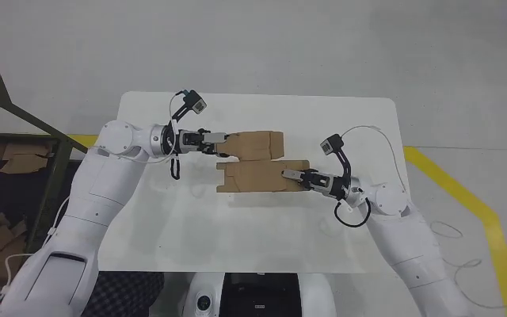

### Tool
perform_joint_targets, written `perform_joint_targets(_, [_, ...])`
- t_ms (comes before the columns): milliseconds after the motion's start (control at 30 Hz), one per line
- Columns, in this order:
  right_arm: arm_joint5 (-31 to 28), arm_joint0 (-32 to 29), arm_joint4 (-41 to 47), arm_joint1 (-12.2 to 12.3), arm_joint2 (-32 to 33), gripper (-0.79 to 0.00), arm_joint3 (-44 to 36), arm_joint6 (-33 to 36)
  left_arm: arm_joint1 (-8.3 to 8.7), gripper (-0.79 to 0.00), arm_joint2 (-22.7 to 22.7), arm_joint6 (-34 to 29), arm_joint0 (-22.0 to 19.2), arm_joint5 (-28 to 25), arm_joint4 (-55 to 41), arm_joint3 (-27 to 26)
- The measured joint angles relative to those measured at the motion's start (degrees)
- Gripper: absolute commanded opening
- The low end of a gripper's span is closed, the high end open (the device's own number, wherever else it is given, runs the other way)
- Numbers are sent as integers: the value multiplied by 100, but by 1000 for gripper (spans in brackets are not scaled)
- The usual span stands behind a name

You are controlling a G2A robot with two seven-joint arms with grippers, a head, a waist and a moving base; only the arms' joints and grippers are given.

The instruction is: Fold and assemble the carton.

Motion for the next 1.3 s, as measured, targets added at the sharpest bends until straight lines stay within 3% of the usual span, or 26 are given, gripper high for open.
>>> perform_joint_targets(33, [1,2,2,1,-4,-785,0,0,-1,0,4,6,3,-11,12,2])
perform_joint_targets(533, [-55,-14,-6,18,-39,-785,-34,-31,-16,-385,38,156,-27,-21,235,93])
perform_joint_targets(1300, [-51,-121,-23,72,43,-785,-256,-154,11,-591,46,432,35,3,799,20])
